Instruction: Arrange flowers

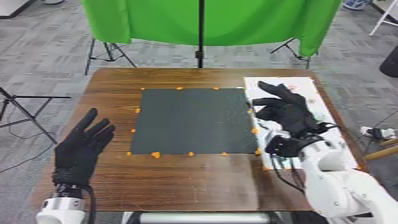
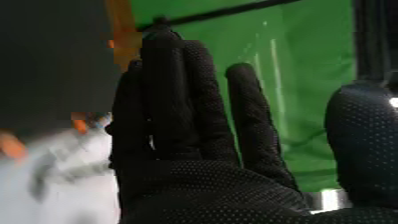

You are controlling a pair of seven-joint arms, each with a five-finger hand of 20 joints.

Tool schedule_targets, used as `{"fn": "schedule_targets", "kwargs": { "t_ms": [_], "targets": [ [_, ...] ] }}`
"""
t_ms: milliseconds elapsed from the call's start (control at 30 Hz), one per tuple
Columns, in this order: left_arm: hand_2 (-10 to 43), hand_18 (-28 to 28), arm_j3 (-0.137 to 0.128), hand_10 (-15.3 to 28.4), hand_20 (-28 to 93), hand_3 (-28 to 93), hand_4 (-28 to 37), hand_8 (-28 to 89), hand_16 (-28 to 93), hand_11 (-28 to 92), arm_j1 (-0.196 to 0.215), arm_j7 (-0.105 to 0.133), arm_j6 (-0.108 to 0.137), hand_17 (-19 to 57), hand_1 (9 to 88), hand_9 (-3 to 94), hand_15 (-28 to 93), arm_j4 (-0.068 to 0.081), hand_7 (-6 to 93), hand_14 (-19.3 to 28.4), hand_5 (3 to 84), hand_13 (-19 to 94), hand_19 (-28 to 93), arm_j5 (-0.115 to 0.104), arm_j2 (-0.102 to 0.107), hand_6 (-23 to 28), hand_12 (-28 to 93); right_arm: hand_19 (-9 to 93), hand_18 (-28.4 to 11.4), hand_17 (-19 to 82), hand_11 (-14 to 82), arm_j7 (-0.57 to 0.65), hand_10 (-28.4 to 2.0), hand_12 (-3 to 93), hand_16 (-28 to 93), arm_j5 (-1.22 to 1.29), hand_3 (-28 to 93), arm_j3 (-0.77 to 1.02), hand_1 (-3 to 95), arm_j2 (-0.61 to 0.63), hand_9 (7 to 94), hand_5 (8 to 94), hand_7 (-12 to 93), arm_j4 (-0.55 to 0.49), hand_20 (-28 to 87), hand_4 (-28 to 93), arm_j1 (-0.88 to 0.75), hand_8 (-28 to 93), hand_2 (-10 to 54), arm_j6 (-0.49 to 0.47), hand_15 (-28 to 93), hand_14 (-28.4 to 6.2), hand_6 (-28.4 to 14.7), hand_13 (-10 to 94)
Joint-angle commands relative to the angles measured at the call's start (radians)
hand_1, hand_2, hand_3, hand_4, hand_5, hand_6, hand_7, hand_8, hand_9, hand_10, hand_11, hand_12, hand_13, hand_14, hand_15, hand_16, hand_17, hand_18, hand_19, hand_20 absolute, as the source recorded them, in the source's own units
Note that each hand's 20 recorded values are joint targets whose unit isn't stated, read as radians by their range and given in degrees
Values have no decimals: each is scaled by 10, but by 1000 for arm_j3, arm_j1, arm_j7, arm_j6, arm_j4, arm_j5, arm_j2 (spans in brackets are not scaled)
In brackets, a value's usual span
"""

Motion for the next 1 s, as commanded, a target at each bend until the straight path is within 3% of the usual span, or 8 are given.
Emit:
{"fn": "schedule_targets", "kwargs": {
  "t_ms": [33, 133, 233, 400, 467, 567, 667, 1000],
  "targets": [
    [42, 248, -11, 188, 11, 828, -254, -102, -79, 175, 14, 9, 13, -133, 227, 318, 369, -5, 104, 254, 345, 192, 488, -12, 17, 66, 85, 885, -225, 292, 353, 266, -174, 147, 103, -427, 779, 190, 217, 61, 603, 526, 161, -124, 293, -279, -218, -127, 53, 36, 732, -149, -41, 571],
    [43, 249, -17, 189, 11, 827, -255, -101, -79, 175, 14, 3, 5, -132, 228, 319, 371, -2, 104, 255, 344, 193, 489, -5, 10, 67, 85, 927, -217, 333, 404, 487, -171, 153, 116, -653, 767, 119, 241, 96, 628, 552, 174, -147, 246, -271, -163, -130, 38, 44, 748, -142, -47, 606],
    [43, 251, -11, 190, 11, 827, -255, -102, -79, 175, 19, 20, 9, -132, 227, 320, 372, -1, 104, 256, 345, 195, 492, -13, 22, 67, 85, 931, -214, 342, 416, 601, -166, 154, 120, -790, 756, 81, 261, 113, 640, 578, 181, -148, 245, -264, -161, -129, 37, 38, 748, -141, -53, 614],
    [43, 251, -3, 190, 9, 828, -255, -102, -79, 176, 23, 36, 15, -132, 227, 321, 373, -5, 104, 258, 345, 197, 493, -22, 37, 67, 86, 932, -211, 371, 428, 788, -167, 157, 125, -929, 747, 20, 274, 102, 657, 599, 195, -137, 259, -254, -117, -131, 24, -129, 747, -134, -53, 638],
    [43, 252, 5, 190, 9, 827, -256, -102, -79, 176, 22, 53, 20, -132, 227, 321, 374, -3, 105, 259, 345, 197, 494, -25, 45, 67, 85, 932, -210, 375, 424, 819, -171, 157, 126, -976, 741, -27, 279, 112, 660, 603, 195, -122, 257, -253, -88, -133, 24, -112, 744, -136, -54, 638],
    [44, 253, 2, 189, 7, 827, -256, -102, -79, 176, 26, 29, 16, -132, 227, 321, 375, -4, 105, 260, 344, 199, 495, -20, 34, 67, 86, 932, -208, 388, 419, 846, -174, 156, 126, -1000, 738, -55, 281, 113, 666, 608, 192, -116, 255, -251, -71, -133, 24, -103, 738, -136, -57, 642],
    [44, 254, -1, 189, 6, 827, -255, -103, -79, 175, 29, 31, 16, -132, 227, 320, 375, -6, 104, 260, 343, 199, 496, -18, 28, 67, 87, 932, -207, 400, 417, 887, -172, 157, 125, -1064, 731, -91, 283, 116, 674, 616, 193, -108, 260, -250, -46, -131, 24, -113, 733, -135, -57, 653],
    [45, 255, -32, 189, 3, 825, -256, -104, -78, 177, 31, -24, 3, -130, 228, 321, 375, -14, 107, 261, 342, 201, 499, 6, -17, 66, 87, 932, -205, 436, 419, 1032, -172, 165, 134, -1211, 705, -225, 290, 96, 700, 638, 193, -48, 299, -241, 60, -125, -3, -348, 730, -136, -63, 683]
  ]
}}
